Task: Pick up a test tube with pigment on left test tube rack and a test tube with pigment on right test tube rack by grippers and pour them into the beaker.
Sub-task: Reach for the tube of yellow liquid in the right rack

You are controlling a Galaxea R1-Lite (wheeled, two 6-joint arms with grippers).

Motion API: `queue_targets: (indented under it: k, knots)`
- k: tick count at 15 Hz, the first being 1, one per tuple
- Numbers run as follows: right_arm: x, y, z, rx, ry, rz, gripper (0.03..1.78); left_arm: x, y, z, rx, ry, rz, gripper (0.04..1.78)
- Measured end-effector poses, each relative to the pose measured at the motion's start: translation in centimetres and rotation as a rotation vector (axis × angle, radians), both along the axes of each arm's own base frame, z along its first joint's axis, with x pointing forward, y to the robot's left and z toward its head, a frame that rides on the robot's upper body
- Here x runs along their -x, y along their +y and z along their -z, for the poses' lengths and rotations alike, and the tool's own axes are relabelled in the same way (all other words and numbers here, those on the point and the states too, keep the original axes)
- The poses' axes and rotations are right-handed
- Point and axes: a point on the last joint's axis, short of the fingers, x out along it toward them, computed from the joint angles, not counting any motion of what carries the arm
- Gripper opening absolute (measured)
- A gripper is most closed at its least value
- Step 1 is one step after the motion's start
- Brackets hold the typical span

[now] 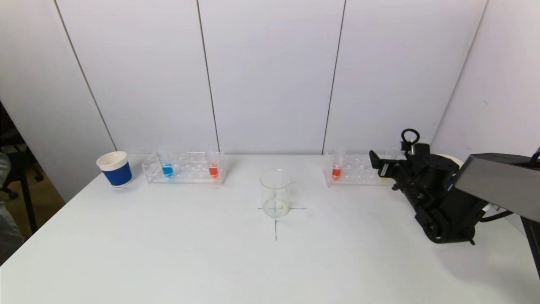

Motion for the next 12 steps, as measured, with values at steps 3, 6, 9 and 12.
queue_targets:
  k: [3, 6, 9, 12]
  knots:
    - [0.01, 0.00, 0.03, 0.000, 0.001, 0.000, 1.49, 0.00, 0.00, 0.00, 0.000, 0.000, 0.000, 1.76]
    - [0.01, -0.02, 0.03, 0.001, 0.001, 0.000, 1.02, 0.00, 0.00, 0.00, 0.000, 0.000, 0.001, 1.76]
    - [0.02, -0.02, 0.03, 0.002, 0.002, 0.000, 0.52, 0.00, 0.00, 0.00, 0.000, 0.000, 0.000, 1.76]
    - [0.03, -0.06, -0.01, 0.001, 0.001, 0.002, 0.48, 0.00, 0.00, 0.00, 0.000, 0.000, 0.000, 1.76]
